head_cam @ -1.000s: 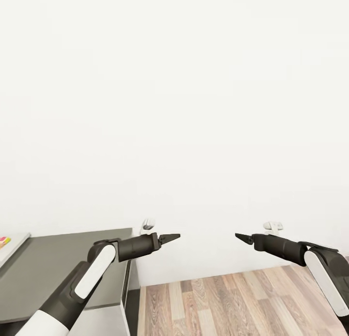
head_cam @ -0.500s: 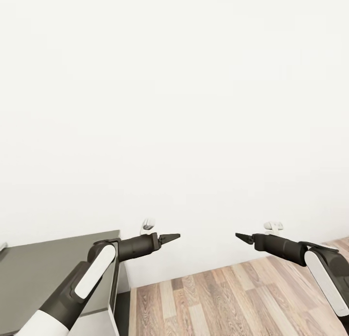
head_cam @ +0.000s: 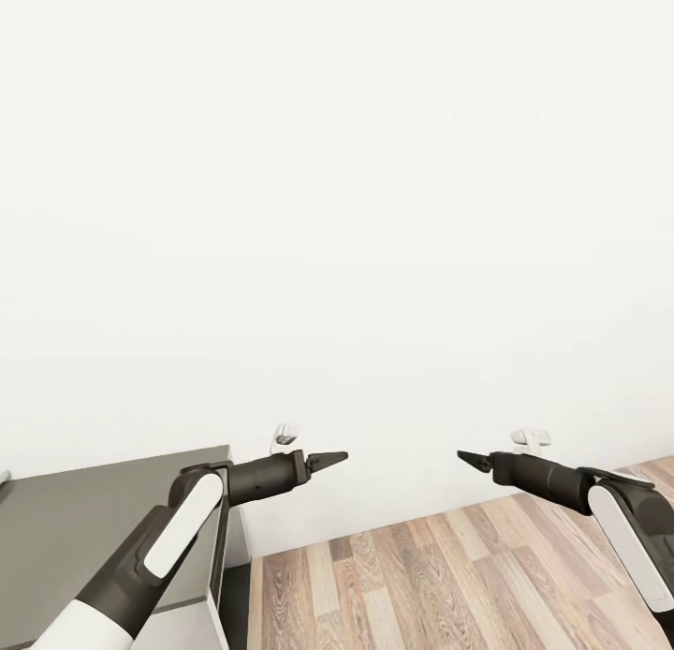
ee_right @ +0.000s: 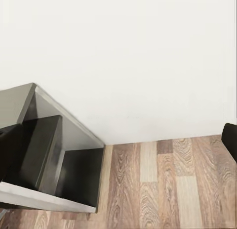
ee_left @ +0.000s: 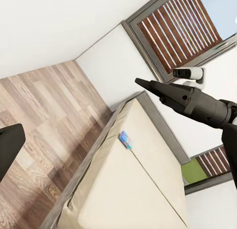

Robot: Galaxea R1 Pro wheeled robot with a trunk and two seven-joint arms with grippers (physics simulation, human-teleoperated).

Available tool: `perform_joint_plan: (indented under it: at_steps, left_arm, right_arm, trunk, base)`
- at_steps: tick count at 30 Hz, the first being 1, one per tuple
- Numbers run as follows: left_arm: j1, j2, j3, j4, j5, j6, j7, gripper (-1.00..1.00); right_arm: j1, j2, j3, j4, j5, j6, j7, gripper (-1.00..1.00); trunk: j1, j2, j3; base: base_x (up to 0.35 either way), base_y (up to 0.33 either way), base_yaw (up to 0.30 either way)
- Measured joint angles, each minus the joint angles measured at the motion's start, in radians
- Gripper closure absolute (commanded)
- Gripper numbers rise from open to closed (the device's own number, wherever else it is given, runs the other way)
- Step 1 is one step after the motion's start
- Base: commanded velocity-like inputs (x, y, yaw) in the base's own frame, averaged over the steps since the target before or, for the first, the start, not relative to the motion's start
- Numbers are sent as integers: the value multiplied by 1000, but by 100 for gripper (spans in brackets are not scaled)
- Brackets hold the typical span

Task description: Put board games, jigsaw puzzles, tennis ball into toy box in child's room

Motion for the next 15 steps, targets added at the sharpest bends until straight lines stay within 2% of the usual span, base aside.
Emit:
perform_joint_plan:
  at_steps: [15]
  left_arm:
    - [0,0,2,14,1,0,0,-100]
  right_arm:
    - [0,0,0,0,-2,0,-35,-100]
  trunk:
    - [0,0,0]
  base:
    - [0,0,-2]
